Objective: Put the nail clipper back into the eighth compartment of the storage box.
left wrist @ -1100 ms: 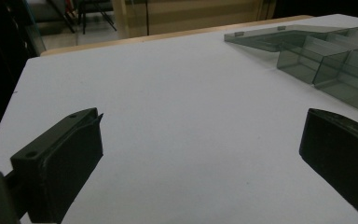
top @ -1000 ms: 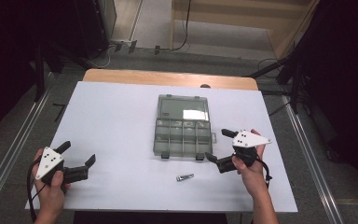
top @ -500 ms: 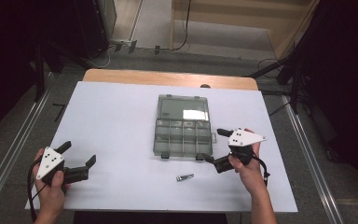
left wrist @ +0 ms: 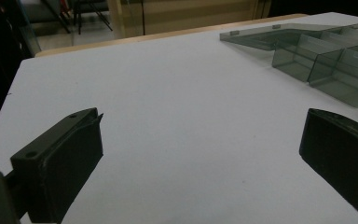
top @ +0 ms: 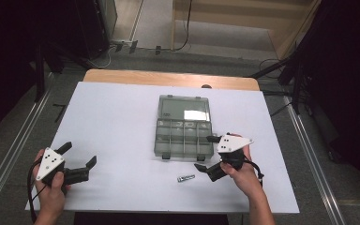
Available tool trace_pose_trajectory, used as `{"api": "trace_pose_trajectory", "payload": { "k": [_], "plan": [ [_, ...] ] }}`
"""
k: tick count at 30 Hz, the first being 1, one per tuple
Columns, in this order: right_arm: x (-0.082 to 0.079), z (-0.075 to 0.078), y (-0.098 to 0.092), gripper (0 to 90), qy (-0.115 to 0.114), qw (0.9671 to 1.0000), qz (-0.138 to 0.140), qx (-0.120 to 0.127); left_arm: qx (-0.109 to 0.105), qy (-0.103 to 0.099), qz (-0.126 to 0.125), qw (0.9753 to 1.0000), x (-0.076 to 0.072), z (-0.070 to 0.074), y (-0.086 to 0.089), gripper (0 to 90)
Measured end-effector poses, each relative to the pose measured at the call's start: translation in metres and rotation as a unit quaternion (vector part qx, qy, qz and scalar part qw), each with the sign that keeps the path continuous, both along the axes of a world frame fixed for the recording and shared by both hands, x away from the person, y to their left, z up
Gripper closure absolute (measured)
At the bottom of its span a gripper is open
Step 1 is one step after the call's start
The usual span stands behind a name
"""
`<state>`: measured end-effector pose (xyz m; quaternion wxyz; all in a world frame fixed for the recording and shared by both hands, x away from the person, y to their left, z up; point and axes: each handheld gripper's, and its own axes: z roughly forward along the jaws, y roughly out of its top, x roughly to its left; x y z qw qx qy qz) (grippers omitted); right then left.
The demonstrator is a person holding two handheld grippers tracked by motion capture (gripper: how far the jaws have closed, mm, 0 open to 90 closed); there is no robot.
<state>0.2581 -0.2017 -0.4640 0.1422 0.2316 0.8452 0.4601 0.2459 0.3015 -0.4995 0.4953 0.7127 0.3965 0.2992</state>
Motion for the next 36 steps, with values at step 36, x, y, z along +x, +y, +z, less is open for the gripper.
{"api": "trace_pose_trajectory", "payload": {
  "k": [36],
  "plan": [
    [-0.007, -0.021, 0.05, 35.0, 0.043, 0.984, 0.134, -0.109, 0.004, 0.0, -0.004, 1.0, 0.0, 0.0, -0.001, 0.0]
  ]
}}
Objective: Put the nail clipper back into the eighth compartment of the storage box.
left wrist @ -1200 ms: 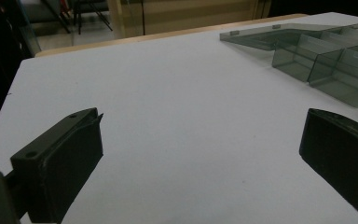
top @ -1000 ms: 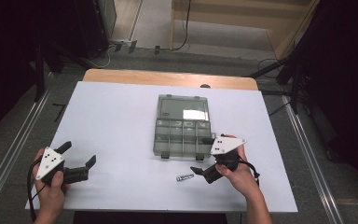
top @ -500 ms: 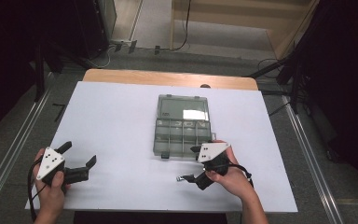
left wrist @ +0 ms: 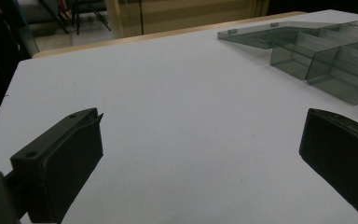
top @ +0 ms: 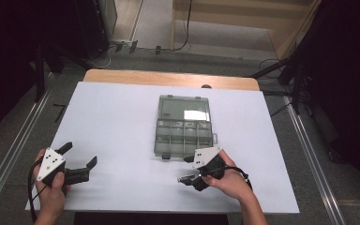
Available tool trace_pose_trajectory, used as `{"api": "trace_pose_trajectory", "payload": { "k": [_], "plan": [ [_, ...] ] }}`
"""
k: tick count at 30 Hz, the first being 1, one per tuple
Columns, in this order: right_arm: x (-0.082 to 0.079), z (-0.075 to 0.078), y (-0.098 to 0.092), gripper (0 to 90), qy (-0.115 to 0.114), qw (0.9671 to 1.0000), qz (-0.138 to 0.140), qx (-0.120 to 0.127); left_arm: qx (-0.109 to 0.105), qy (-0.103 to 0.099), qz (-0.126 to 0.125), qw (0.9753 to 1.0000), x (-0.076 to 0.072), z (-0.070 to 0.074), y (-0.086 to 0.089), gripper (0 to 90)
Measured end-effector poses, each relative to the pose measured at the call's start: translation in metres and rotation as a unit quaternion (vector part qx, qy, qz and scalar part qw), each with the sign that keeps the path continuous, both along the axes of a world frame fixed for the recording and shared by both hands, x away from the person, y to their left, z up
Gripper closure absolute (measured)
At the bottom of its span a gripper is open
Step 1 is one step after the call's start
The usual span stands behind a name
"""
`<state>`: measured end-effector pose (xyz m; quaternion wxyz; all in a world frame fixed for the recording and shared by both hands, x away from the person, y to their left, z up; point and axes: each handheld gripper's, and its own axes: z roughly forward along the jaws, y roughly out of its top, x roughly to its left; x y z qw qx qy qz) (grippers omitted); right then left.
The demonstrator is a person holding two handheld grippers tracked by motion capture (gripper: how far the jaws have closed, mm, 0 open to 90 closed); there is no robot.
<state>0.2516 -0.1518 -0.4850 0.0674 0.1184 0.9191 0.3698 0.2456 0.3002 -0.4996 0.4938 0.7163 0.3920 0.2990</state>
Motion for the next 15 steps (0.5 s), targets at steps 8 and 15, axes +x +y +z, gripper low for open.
{"api": "trace_pose_trajectory", "payload": {
  "k": [8, 15],
  "plan": [
    [0.0024, -0.0025, 0.0055, 53.3, 0.006, 0.9997, -0.011, -0.02, 0.001, 0.001, -0.001, 1.0, -0.0001, -0.0001, -0.0003, 0.0],
    [0.0029, -0.0034, 0.0057, 57.0, 0.037, 0.9993, 0.006, 0.002, 0.003, 0.002, -0.002, 1.0, 0.0, -0.0001, -0.0007, 0.0]
  ]
}}
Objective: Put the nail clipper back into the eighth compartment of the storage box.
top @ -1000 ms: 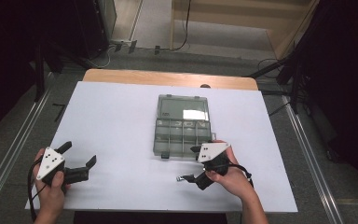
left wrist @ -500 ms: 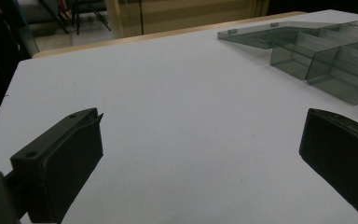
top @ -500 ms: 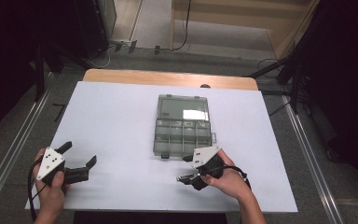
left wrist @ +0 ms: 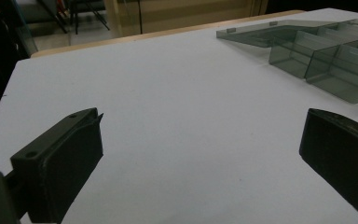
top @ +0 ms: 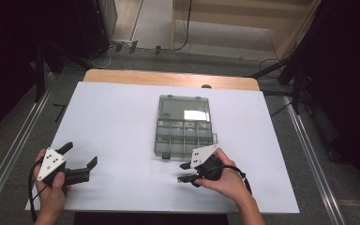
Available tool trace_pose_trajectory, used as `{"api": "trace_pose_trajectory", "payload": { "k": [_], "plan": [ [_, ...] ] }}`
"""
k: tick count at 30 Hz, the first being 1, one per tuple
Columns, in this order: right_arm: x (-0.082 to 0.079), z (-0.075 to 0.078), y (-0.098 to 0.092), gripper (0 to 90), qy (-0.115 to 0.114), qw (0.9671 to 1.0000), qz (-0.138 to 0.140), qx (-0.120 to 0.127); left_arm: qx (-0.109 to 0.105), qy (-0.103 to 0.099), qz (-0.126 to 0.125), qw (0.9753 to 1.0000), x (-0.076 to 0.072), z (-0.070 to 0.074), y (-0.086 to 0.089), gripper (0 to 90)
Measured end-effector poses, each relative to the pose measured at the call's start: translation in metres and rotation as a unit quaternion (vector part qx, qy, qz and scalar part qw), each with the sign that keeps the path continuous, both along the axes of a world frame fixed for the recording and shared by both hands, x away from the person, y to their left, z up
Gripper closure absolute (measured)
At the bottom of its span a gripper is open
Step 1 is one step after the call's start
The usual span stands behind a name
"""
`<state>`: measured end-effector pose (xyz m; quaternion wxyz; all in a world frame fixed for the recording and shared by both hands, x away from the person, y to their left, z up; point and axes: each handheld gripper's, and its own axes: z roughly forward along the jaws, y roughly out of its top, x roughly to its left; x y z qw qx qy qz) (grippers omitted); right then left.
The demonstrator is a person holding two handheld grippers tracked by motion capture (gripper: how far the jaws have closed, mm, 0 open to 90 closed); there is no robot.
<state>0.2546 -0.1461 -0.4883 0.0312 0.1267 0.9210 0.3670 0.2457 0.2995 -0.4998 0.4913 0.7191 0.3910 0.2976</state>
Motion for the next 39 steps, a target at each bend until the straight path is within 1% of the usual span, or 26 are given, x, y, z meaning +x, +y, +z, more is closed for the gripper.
{"api": "trace_pose_trajectory", "payload": {
  "k": [3, 5, 6, 7, 9, 11, 13, 21, 24, 28, 31, 33, 35, 37, 39],
  "plan": [
    [-0.001, -0.002, 0.002, 58.4, -0.004, 0.9999, 0.005, -0.013, 0.001, 0.0, 0.0, 1.0, 0.0, 0.0, 0.0, 0.0],
    [-0.001, -0.003, 0.004, 63.2, -0.009, 0.9996, 0.008, -0.027, 0.002, 0.0, 0.0, 1.0, 0.0, 0.0, 0.0, 0.0],
    [-0.001, -0.003, 0.004, 63.2, -0.009, 0.9996, 0.008, -0.027, 0.002, 0.0, 0.0, 1.0, 0.0, 0.0, 0.0, 0.0],
    [-0.001, -0.005, 0.005, 65.1, -0.005, 0.9992, 0.012, -0.037, 0.003, 0.0, -0.001, 1.0, 0.0, 0.0, 0.0, 0.0],
    [0.0, -0.007, 0.005, 65.4, -0.003, 0.9991, 0.017, -0.04, 0.003, 0.0, -0.001, 1.0, 0.0, 0.0, 0.0, 0.0],
    [0.001, -0.008, 0.005, 68.7, 0.001, 0.999, 0.018, -0.042, 0.003, 0.0, -0.002, 1.0, 0.0, 0.0, -0.001, 0.0],
    [0.002, -0.01, 0.005, 69.1, -0.003, 0.9988, 0.015, -0.045, 0.003, 0.0, -0.002, 1.0, 0.0, 0.0, -0.001, 0.0],
    [0.002, -0.014, 0.009, 70.1, 0.003, 0.9987, 0.03, -0.041, 0.003, 0.0, -0.002, 1.0, 0.0, 0.0, -0.001, 0.0],
    [0.003, -0.017, 0.01, 71.9, 0.005, 0.9986, 0.03, -0.043, 0.003, 0.0, -0.002, 1.0, 0.0, 0.0, -0.001, 0.0],
    [0.004, -0.021, 0.011, 73.5, 0.008, 0.9988, 0.032, -0.037, 0.002, 0.001, -0.002, 1.0, 0.001, 0.0, -0.001, 0.0],
    [0.004, -0.021, 0.01, 75.4, 0.007, 0.9989, 0.029, -0.037, 0.003, 0.001, -0.002, 1.0, 0.001, 0.0, -0.001, 0.0],
    [0.003, -0.022, 0.01, 77.6, 0.007, 0.9991, 0.022, -0.037, 0.003, 0.001, -0.002, 1.0, 0.001, -0.001, -0.001, 0.0],
    [0.003, -0.023, 0.009, 79.0, 0.008, 0.9993, 0.016, -0.032, 0.004, 0.001, -0.003, 1.0, 0.001, -0.001, -0.001, 0.0],
    [0.002, -0.024, 0.008, 80.1, 0.0, 0.9995, 0.016, -0.027, 0.004, 0.002, -0.002, 1.0, 0.001, -0.001, -0.001, 0.0],
    [0.001, -0.024, 0.009, 80.5, -0.001, 0.9995, 0.014, -0.027, 0.004, 0.002, -0.002, 1.0, 0.001, -0.001, -0.001, 0.0]
  ]
}}
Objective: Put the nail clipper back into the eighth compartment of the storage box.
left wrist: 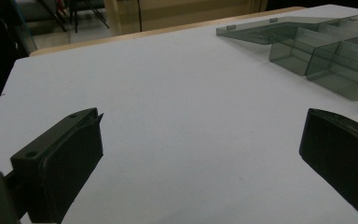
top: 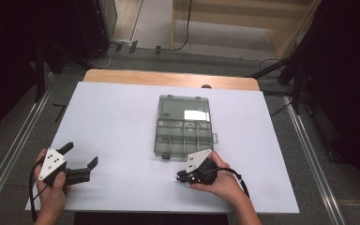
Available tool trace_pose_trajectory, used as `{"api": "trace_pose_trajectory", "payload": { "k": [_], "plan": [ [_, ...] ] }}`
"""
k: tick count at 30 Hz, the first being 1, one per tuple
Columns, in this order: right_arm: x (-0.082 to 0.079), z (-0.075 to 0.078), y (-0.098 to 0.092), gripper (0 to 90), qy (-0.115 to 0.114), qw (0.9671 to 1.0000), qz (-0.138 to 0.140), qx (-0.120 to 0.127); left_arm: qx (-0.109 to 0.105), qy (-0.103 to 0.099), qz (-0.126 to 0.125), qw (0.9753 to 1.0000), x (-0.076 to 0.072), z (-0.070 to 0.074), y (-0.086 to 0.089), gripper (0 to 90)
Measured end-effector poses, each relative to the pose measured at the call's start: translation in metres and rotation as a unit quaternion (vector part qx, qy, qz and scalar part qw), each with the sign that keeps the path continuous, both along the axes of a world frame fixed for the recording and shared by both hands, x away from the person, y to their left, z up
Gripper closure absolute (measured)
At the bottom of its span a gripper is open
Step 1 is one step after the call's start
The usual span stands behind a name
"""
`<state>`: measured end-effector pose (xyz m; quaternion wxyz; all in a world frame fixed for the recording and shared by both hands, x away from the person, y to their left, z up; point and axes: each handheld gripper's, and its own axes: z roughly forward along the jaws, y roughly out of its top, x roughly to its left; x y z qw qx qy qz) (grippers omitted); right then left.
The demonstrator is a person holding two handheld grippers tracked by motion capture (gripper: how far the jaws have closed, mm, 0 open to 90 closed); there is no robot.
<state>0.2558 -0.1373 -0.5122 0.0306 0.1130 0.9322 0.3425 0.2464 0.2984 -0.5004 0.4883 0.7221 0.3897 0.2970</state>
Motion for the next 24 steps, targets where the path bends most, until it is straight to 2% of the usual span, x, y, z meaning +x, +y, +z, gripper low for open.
{"api": "trace_pose_trajectory", "payload": {
  "k": [2, 8, 14, 19, 24],
  "plan": [
    [0.0, 0.0006, 0.0006, 80.7, 0.006, 1.0, -0.006, -0.002, 0.0, 0.0, 0.0, 1.0, 0.0001, 0.0, 0.0, 0.0],
    [-0.0013, 0.0006, 0.0007, 80.8, 0.001, 0.9999, -0.012, -0.001, 0.0, 0.001, 0.002, 1.0, 0.0003, 0.0, 0.0001, 0.0],
    [-0.0009, 0.001, -0.0003, 80.8, 0.01, 0.9997, -0.021, 0.005, -0.002, 0.001, 0.002, 1.0, 0.0003, 0.0, 0.0004, 0.0],
    [0.0006, 0.0024, -0.0015, 80.8, 0.012, 0.9994, -0.026, 0.018, -0.002, 0.001, 0.002, 1.0, 0.0004, 0.0, 0.0004, 0.0],
    [0.002, 0.0069, -0.0059, 80.8, 0.016, 0.9982, -0.038, 0.044, -0.002, 0.001, 0.002, 1.0, 0.0004, 0.0, 0.0004, 0.0]
  ]
}}
